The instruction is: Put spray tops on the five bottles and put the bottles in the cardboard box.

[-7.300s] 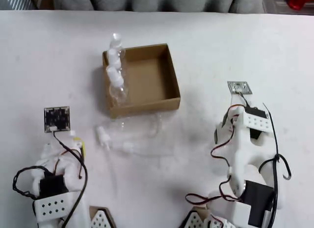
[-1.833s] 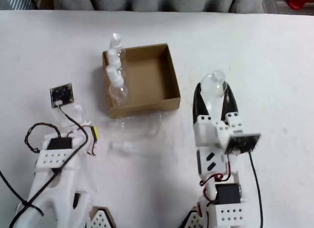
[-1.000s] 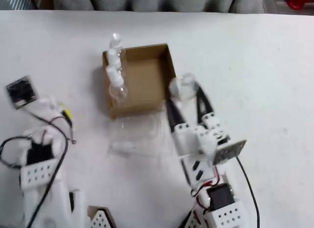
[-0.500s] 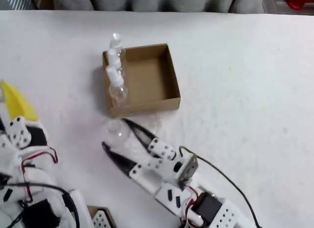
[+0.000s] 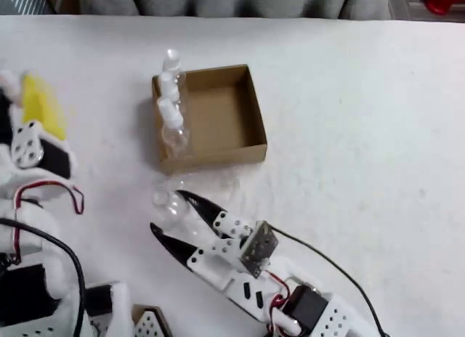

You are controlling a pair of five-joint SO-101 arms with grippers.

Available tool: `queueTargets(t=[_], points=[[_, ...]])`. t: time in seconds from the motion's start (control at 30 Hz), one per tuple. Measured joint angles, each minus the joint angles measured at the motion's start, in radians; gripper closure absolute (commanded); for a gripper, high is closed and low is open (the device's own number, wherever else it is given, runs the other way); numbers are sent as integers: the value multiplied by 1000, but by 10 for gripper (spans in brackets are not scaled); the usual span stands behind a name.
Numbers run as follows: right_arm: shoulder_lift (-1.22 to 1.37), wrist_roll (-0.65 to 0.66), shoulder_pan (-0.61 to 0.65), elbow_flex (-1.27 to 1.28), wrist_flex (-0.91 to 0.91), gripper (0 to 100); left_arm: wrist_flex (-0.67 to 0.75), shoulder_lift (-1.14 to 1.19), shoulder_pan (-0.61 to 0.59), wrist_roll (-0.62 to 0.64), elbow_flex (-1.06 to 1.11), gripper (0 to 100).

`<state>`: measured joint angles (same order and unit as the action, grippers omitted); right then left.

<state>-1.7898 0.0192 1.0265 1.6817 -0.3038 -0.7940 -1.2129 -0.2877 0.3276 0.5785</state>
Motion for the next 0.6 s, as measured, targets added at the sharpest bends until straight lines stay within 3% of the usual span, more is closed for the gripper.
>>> queueTargets(t=[0.27,0.6], points=[[0,0,0,0,-31,982,-336,109,270,66,-279,975],[0,0,0,0,-64,982,-238,199,422,55,-345,976]])
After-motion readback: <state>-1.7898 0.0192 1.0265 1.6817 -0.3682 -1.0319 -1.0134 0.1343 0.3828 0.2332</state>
